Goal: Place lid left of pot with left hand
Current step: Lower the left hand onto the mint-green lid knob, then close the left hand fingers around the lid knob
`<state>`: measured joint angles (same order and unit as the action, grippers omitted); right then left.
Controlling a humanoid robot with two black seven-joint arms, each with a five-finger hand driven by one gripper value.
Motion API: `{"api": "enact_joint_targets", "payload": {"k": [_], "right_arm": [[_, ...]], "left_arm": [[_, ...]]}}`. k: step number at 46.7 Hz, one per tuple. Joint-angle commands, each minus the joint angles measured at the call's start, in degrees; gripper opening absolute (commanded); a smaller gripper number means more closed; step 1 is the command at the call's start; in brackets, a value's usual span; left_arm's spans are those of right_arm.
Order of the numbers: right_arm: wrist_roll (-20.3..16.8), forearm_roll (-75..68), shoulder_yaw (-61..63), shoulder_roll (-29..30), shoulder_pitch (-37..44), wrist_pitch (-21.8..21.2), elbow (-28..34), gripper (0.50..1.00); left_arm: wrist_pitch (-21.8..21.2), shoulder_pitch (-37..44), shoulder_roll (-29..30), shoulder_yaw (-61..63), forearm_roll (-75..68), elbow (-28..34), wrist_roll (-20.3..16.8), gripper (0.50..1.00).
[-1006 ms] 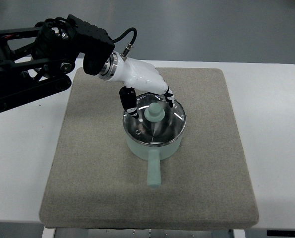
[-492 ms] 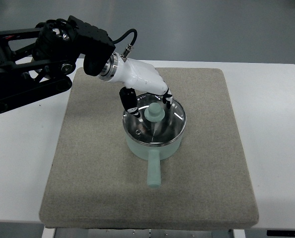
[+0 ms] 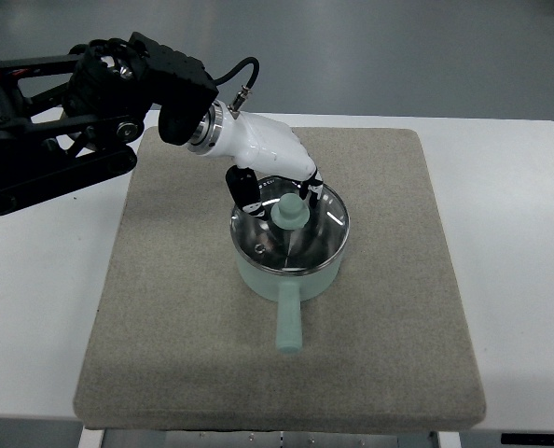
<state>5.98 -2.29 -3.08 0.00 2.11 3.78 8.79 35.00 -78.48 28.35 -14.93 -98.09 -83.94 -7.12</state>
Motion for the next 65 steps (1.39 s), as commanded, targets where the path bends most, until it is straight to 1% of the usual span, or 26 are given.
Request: {"api": "enact_joint_targets", "payload": {"k": [1,13,16,19,21,24,26,31,35,57,58,60,61,62,65], "right_arm": [[0.0,0.0,0.0,0.0,0.0,0.0,0.0,0.921],[0.0,0.0,0.0,0.0,0.0,0.0,0.0,0.921],[0.0,0.0,0.0,0.0,0.0,0.0,0.0,0.921],[0.0,0.0,0.0,0.0,0.1,0.0,0.0,0.924],[0.0,0.0,0.0,0.0,0.0,0.0,0.0,0.921],[0.0,0.0,0.0,0.0,0.0,0.0,0.0,0.921],[0.0,0.0,0.0,0.0,0.0,0.0,0.0,0.921],[0.0,0.0,0.0,0.0,0.0,0.0,0.0,0.923],[0.0,0.0,0.0,0.0,0.0,0.0,0.0,0.921],[0.0,0.0,0.0,0.0,0.0,0.0,0.0,0.923],[0.0,0.0,0.0,0.0,0.0,0.0,0.0,0.924],[0.0,0.0,0.0,0.0,0.0,0.0,0.0,0.921],[0.0,0.0,0.0,0.0,0.0,0.0,0.0,0.921],[0.0,0.0,0.0,0.0,0.0,0.0,0.0,0.921],[0.0,0.0,0.0,0.0,0.0,0.0,0.0,0.921]], "left_arm": [[0.0,0.1,-0.1,0.0,0.0,0.0,0.0,0.746],[0.0,0.1,-0.3,0.0,0.0,0.0,0.0,0.741],[0.0,0.3,-0.3,0.0,-0.1,0.0,0.0,0.711],[0.0,0.3,-0.4,0.0,0.0,0.0,0.0,0.699],[0.0,0.3,-0.4,0.0,-0.1,0.0,0.0,0.669],[0.0,0.4,-0.4,0.1,-0.1,0.0,0.0,0.647],[0.0,0.4,-0.5,0.0,-0.2,0.0,0.0,0.636],[0.0,0.3,-0.5,0.0,-0.4,0.0,0.0,0.628],[0.0,0.4,-0.5,0.0,-0.4,0.0,0.0,0.598],[0.0,0.9,-0.5,0.1,-0.4,0.1,0.0,0.593],[0.0,1.0,-0.5,0.1,-0.4,0.0,0.0,0.579],[0.0,1.0,-0.6,0.1,-0.6,0.0,0.0,0.521],[0.0,1.0,-0.6,0.1,-0.8,0.0,0.0,0.508],[0.0,1.0,-0.7,0.1,-1.1,0.1,0.0,0.5],[0.0,1.3,-1.3,0.1,-1.9,0.3,0.0,0.5]]}}
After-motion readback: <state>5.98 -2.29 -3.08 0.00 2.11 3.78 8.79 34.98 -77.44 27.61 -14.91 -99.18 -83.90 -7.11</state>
